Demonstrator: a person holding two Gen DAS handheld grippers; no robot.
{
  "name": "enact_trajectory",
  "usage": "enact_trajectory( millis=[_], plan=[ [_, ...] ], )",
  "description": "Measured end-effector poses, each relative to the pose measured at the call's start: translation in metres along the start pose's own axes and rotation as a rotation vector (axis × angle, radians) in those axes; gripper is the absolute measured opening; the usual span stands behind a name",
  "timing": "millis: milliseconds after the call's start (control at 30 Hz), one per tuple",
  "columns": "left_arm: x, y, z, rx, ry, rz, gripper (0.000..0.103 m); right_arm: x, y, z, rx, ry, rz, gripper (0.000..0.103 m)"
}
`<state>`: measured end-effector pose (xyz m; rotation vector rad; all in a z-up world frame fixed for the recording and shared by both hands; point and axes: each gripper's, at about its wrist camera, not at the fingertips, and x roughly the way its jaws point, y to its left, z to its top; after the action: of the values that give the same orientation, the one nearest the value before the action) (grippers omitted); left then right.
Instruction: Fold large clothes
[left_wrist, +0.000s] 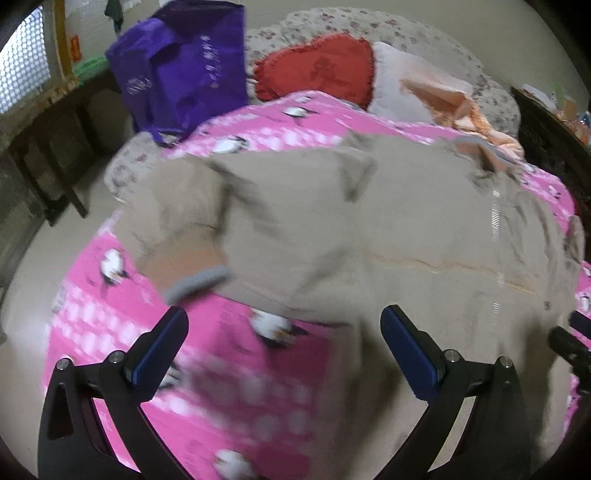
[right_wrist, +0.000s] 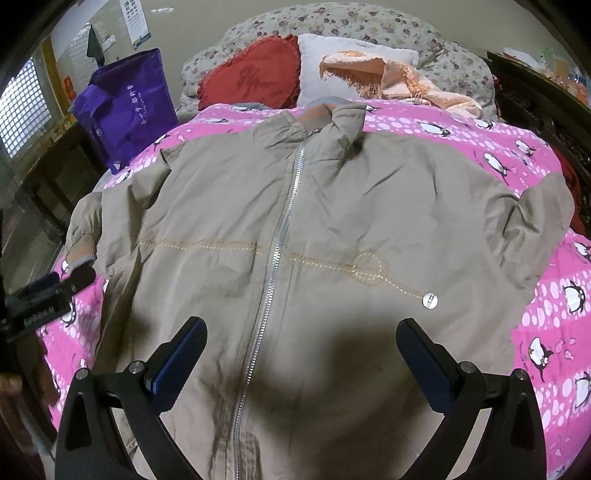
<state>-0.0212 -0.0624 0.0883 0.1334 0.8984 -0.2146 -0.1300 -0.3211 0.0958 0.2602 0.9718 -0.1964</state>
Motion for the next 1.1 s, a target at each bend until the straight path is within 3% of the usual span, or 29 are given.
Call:
enact_trajectory(
  millis=[200, 367, 467, 500, 567, 633, 700, 900, 1100],
  plan=[
    [0.026, 0.043, 0.023, -0.013, 0.001, 0.093, 0.103, 0.0, -0.004, -0.001, 0.026, 0.011, 0.033, 0.103],
    [0.056, 0.056, 0.037, -0.023, 0.04, 0.129, 0.101, 0.002, 0.001, -0.003, 0.003, 0.026, 0.036, 0.103],
    [0.074, 0.06, 0.039, 0.005, 0.079, 0.16, 0.074, 0.003, 0.002, -0.003, -0.011, 0.036, 0.038, 0.103],
    [0.081, 0.064, 0.039, 0.009, 0.097, 0.161, 0.059, 0.002, 0.002, -0.003, -0.013, 0.038, 0.042, 0.103],
    [0.085, 0.07, 0.038, -0.009, 0.114, 0.131, 0.048, 0.003, 0.0, -0.003, -0.013, 0.038, 0.044, 0.103],
    [0.081, 0.076, 0.038, -0.025, 0.111, 0.114, 0.027, 0.002, -0.001, -0.002, -0.008, 0.036, 0.048, 0.103],
    [0.07, 0.076, 0.04, -0.028, 0.11, 0.097, 0.015, 0.002, -0.003, -0.002, -0.002, 0.034, 0.053, 0.103],
    [0.01, 0.065, 0.053, -0.047, 0.115, -0.145, 0.012, -0.002, -0.012, -0.002, 0.018, 0.023, 0.064, 0.103],
    [-0.05, 0.006, 0.071, 0.004, 0.09, -0.391, 0.012, -0.017, -0.036, 0.001, 0.062, -0.012, 0.052, 0.103]
  ],
)
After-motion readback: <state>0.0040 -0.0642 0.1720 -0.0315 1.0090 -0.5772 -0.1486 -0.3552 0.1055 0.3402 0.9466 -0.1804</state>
